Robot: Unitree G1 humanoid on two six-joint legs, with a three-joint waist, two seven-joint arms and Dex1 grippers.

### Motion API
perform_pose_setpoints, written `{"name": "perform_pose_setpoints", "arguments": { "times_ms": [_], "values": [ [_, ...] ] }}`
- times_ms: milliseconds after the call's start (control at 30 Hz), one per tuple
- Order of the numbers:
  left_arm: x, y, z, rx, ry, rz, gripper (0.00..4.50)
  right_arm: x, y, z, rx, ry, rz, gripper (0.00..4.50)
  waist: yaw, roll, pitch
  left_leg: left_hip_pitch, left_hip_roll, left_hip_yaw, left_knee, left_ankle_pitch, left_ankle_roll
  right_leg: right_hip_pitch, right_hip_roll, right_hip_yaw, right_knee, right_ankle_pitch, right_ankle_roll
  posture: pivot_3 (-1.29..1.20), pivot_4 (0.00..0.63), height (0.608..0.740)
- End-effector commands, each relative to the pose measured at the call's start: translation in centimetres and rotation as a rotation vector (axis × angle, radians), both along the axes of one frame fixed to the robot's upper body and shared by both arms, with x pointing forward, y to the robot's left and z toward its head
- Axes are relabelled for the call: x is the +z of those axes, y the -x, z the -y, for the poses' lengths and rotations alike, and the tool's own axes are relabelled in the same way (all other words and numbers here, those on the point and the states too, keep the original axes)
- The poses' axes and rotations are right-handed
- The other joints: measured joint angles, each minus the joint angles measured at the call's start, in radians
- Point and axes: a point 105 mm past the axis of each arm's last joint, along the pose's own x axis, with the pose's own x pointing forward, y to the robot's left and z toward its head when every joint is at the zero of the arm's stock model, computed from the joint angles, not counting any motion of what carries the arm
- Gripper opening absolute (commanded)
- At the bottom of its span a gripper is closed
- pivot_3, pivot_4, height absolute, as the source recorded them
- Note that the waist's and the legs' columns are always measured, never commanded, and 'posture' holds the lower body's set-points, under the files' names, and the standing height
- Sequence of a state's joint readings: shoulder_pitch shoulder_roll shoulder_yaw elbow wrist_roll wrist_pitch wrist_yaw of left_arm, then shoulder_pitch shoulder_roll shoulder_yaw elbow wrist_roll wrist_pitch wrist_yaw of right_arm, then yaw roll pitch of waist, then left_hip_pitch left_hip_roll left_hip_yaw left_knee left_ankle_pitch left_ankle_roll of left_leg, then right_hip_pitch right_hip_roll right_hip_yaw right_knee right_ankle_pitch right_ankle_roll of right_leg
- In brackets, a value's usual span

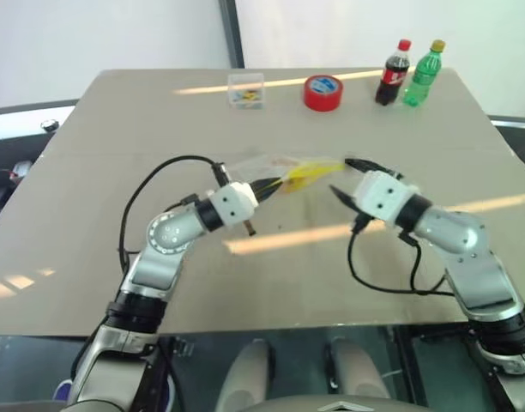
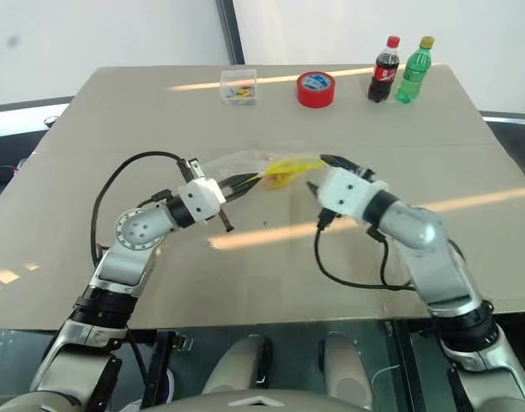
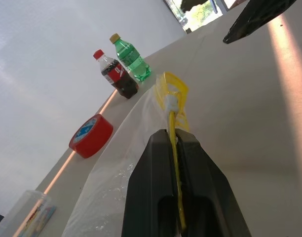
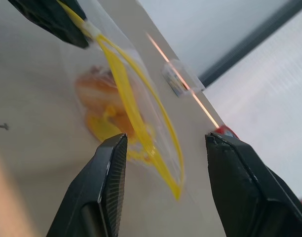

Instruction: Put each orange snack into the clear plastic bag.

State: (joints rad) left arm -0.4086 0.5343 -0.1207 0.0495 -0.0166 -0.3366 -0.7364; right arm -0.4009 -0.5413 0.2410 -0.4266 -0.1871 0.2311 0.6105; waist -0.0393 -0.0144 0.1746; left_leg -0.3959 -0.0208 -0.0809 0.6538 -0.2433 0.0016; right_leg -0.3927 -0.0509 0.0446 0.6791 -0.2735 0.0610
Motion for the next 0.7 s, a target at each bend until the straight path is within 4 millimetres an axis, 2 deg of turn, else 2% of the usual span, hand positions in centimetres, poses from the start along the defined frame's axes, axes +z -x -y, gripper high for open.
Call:
{"name": "perform_pose_setpoints", "arguments": {
  "times_ms": [33,267,500,533,567,700],
  "values": [
    [1.1,0.5,0.2,-0.02,-0.021,0.049,0.0,0.5,0.9,-2.6,0.119,0.106,0.117,2.29,0.002,0.0,0.0,-0.001,0.0,0.0,0.0,0.0,0.0,0.0,0.0,0.0,0.0,0.0,0.0,0.0,0.15,0.74],
    [1.2,0.6,0.1,-0.016,-0.033,0.052,0.0,0.7,1.2,-4.7,0.22,0.181,0.218,2.29,0.003,0.0,0.0,-0.004,-0.001,0.0,0.0,0.0,0.0,-0.002,-0.002,-0.001,-0.002,0.0,0.0,0.0,0.15,0.74],
    [1.3,0.7,0.2,-0.016,-0.053,0.074,0.0,0.8,0.7,-6.0,0.256,0.213,0.28,2.29,0.001,0.0,0.0,-0.003,-0.001,-0.001,0.0,0.0,0.0,-0.002,-0.002,-0.001,-0.001,0.0,0.0,0.0,0.15,0.74],
    [1.3,0.7,0.2,-0.016,-0.055,0.077,0.0,0.8,0.5,-6.0,0.255,0.223,0.295,1.78,0.001,0.0,0.0,-0.003,-0.002,-0.001,0.0,0.0,0.0,-0.002,-0.002,-0.001,-0.001,0.0,0.0,0.0,0.15,0.74],
    [1.3,0.8,0.2,-0.017,-0.058,0.079,0.0,0.8,0.3,-6.1,0.254,0.228,0.306,1.48,0.001,0.0,0.0,-0.003,-0.002,-0.001,0.0,0.0,0.0,-0.002,-0.002,-0.001,-0.001,0.0,0.0,0.0,0.15,0.74],
    [1.1,0.9,0.4,-0.019,-0.068,0.083,0.0,0.9,-0.2,-6.2,0.247,0.244,0.345,1.48,0.001,0.0,0.0,-0.003,-0.002,-0.001,0.0,0.0,0.0,-0.002,-0.002,-0.001,-0.001,0.0,0.0,0.0,0.15,0.74]
  ]
}}
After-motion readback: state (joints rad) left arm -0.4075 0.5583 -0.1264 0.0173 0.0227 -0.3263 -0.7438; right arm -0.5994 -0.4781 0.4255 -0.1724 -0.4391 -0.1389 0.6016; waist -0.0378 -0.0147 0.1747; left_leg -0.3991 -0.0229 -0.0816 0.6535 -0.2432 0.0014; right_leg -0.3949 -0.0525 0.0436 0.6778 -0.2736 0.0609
